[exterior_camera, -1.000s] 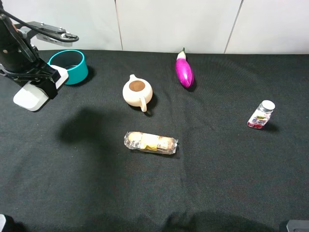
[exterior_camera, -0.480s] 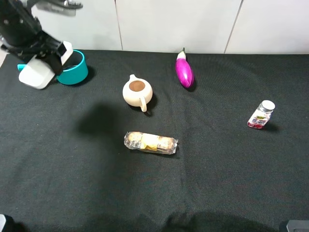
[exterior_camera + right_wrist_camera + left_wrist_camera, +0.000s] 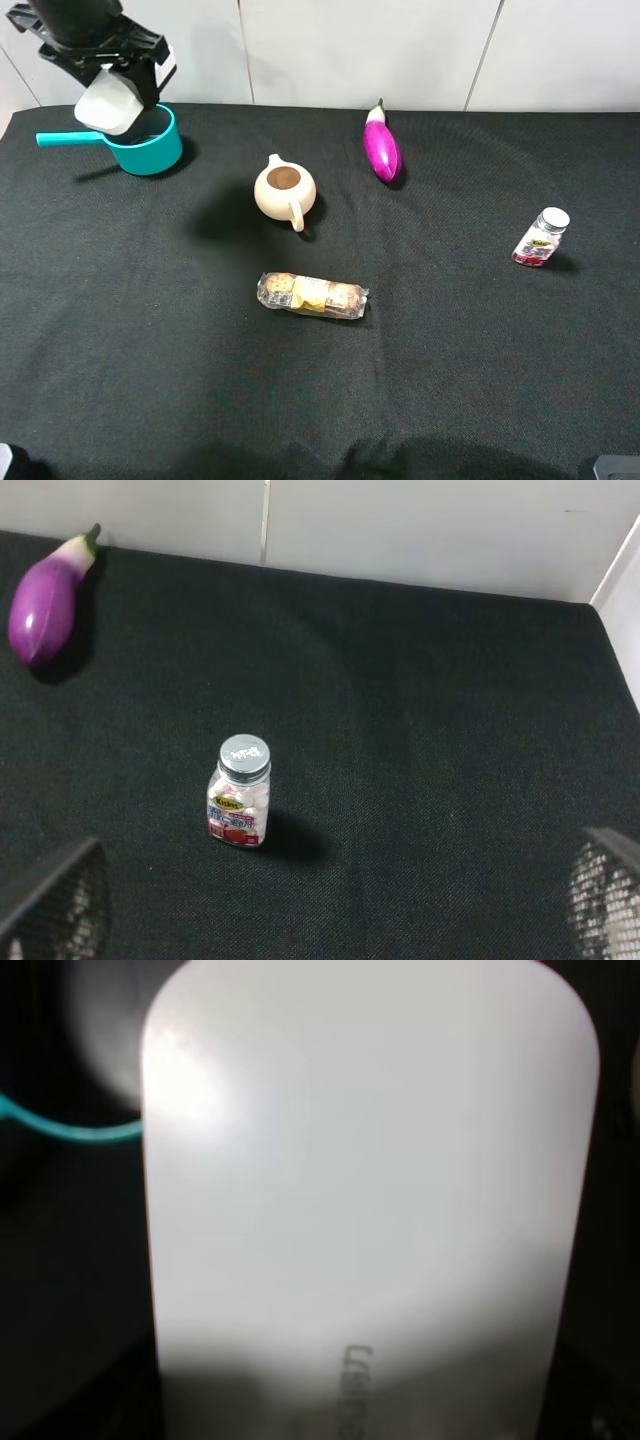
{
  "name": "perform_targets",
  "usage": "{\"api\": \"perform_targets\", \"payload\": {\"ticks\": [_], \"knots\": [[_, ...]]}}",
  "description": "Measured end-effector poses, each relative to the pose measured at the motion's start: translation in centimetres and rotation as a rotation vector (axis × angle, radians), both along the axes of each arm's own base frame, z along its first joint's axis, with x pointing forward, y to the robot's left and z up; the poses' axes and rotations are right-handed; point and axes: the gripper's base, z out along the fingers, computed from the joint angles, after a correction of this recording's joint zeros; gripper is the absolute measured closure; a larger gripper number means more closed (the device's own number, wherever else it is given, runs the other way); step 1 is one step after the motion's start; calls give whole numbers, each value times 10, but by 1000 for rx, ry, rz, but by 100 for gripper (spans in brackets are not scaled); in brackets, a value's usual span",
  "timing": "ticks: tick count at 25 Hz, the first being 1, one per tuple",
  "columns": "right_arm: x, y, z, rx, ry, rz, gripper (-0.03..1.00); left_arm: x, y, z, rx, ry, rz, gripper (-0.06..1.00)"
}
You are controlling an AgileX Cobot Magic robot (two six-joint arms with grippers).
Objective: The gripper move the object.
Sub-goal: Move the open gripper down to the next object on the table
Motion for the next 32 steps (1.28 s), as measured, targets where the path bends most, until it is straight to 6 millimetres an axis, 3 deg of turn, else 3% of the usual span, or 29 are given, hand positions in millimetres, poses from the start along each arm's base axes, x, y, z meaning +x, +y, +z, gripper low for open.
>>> {"api": "perform_targets", "payload": {"ticks": [9,17,22,32], "knots": [[0,0,0,0,0,0,27,37,-11,-20,12,25,-6,27],[0,0,0,1,0,1,27,64,-40,-38,8,40,-39,27],[0,0,0,1,0,1,27,74,-52,-53,5,53,-27,27],[0,0,0,2,0,1,27,82,-47,-84,94,92,1,27]]}}
